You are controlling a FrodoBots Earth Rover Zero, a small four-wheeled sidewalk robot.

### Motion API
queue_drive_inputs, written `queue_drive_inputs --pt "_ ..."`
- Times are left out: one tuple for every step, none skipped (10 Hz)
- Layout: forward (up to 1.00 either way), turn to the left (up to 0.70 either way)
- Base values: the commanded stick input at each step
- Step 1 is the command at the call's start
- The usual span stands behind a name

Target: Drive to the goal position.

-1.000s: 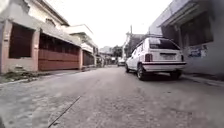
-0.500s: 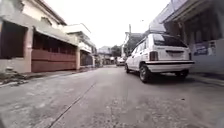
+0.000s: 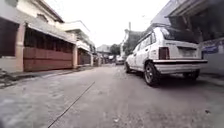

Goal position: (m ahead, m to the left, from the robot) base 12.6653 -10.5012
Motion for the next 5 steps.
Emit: queue_drive_inputs --pt "1.0 0.0" --pt "1.0 0.0" --pt "1.0 0.0" --pt "1.0 0.0" --pt "1.0 0.0"
